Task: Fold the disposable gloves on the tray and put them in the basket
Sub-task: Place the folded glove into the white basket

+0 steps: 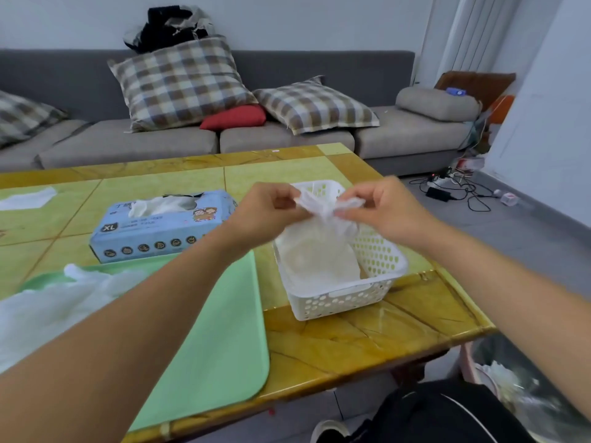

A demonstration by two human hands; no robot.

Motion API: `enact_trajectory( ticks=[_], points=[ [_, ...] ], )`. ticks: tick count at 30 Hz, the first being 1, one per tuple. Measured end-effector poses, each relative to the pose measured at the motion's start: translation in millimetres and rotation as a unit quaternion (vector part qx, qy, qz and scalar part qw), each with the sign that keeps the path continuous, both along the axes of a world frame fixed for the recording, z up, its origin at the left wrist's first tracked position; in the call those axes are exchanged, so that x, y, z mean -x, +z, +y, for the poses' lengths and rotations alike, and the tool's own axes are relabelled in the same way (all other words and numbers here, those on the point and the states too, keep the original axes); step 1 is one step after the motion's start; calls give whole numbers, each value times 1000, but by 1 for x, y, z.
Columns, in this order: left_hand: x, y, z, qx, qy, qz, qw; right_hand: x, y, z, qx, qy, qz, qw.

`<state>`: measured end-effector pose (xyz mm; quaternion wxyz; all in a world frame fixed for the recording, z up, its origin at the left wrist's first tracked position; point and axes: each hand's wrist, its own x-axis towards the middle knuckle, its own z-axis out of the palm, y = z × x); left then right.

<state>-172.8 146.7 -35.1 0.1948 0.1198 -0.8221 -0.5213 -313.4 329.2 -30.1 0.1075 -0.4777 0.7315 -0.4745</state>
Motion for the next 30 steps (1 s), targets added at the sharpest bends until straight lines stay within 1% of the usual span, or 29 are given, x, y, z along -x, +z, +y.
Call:
enact_trajectory(
  ticks=[1, 3, 5, 8, 10, 13, 16, 19, 21, 24, 25, 27, 30],
  points=[
    [2, 14, -2, -38, 15, 11, 999, 1, 14, -5, 39, -16, -36, 998],
    [5, 51, -2, -98, 13, 27, 995, 2, 52, -13, 101, -19, -131, 986],
    [7, 88, 1, -126, -3, 34, 991, 2, 90, -17, 122, 10, -197, 973],
    [6, 128, 11, -141, -5, 52, 989, 1, 132, -15, 109, 50, -211, 970],
    [3, 143, 13, -158, 9, 61, 985, 2, 146, -13, 106, 43, -209, 971],
    [1, 148, 12, -175, 19, 50, 983, 5, 151, -12, 99, 20, -231, 968],
    [6, 136, 7, -175, 21, 28, 984, 11, 140, -19, 72, -6, -245, 967],
    [15, 118, -5, -161, 35, 17, 986, 18, 124, -31, 63, -23, -238, 969],
    [21, 112, -13, -164, 53, 39, 984, 24, 121, -39, 84, -24, -212, 973],
    [27, 112, -18, -154, 45, 74, 984, 33, 125, -40, 119, -14, -166, 979],
    [27, 110, -19, -135, 41, 75, 987, 35, 122, -38, 119, -9, -152, 981],
    [22, 97, -21, -70, 45, 58, 995, 35, 104, -32, 99, -4, -116, 988],
    [5, 57, -15, 36, 47, -2, 998, 24, 55, -16, 30, 9, -56, 998]
  ],
)
